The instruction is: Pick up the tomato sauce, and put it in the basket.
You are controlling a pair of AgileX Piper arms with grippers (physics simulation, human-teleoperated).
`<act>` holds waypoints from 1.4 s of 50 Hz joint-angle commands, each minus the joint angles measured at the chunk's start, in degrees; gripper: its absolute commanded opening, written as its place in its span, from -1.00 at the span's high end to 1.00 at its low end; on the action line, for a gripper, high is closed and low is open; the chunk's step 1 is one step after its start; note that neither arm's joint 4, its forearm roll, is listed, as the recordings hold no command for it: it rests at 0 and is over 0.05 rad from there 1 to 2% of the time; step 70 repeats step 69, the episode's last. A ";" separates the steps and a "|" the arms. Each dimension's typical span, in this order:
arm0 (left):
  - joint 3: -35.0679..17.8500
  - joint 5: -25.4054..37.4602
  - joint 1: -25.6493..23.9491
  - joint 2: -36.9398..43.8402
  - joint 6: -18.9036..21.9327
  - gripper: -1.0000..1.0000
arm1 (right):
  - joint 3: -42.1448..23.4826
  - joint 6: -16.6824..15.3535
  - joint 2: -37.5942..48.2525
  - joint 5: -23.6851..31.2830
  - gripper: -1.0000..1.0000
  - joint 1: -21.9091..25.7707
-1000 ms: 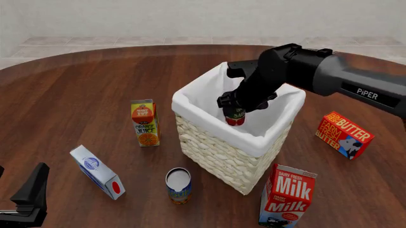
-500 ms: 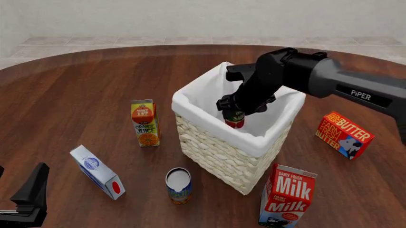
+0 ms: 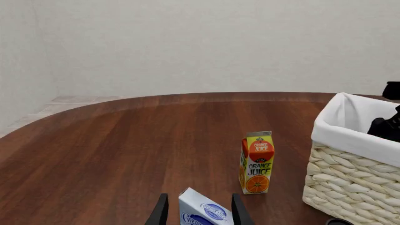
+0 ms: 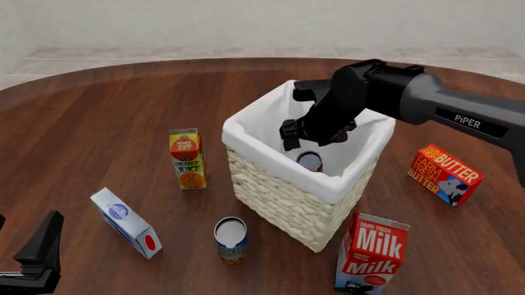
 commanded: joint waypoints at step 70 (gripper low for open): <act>-0.04 0.10 -0.24 -0.03 0.05 -1.00 | 10.99 -0.48 -33.10 9.05 -1.00 4.48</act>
